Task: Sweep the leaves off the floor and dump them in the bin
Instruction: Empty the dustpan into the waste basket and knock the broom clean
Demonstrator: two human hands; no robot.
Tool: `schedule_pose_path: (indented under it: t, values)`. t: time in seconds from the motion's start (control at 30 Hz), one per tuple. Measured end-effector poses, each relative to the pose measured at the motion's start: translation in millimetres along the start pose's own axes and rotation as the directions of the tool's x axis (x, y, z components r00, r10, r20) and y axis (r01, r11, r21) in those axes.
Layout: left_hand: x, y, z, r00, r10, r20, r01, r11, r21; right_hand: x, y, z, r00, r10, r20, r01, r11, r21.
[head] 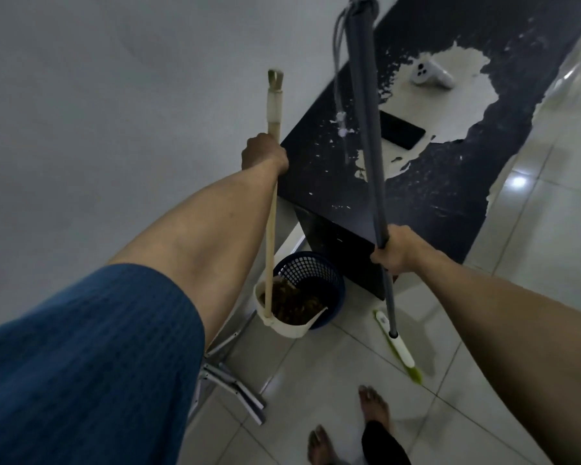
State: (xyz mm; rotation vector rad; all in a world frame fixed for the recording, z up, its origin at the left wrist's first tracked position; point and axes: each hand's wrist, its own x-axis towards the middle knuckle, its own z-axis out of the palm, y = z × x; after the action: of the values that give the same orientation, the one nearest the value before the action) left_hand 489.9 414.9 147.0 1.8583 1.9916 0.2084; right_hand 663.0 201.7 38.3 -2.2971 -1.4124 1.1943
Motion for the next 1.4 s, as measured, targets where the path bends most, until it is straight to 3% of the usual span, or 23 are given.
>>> schedule_pose_path:
  t: [0.53, 1.4]
  values:
    - [5.8, 30.0, 29.8, 0.998, 0.056, -0.019, -0.052, 0.988, 0.144, 1.6, 23.7, -12.6, 0.999, -0.049, 0.002, 0.049, 0.998, -0.024]
    - [3.6, 22.2, 41.2, 0.98, 0.162, -0.114, -0.146, 0.98, 0.132, -1.5, 33.3, -10.6, 0.999, -0.022, -0.026, 0.022, 1.0, -0.001]
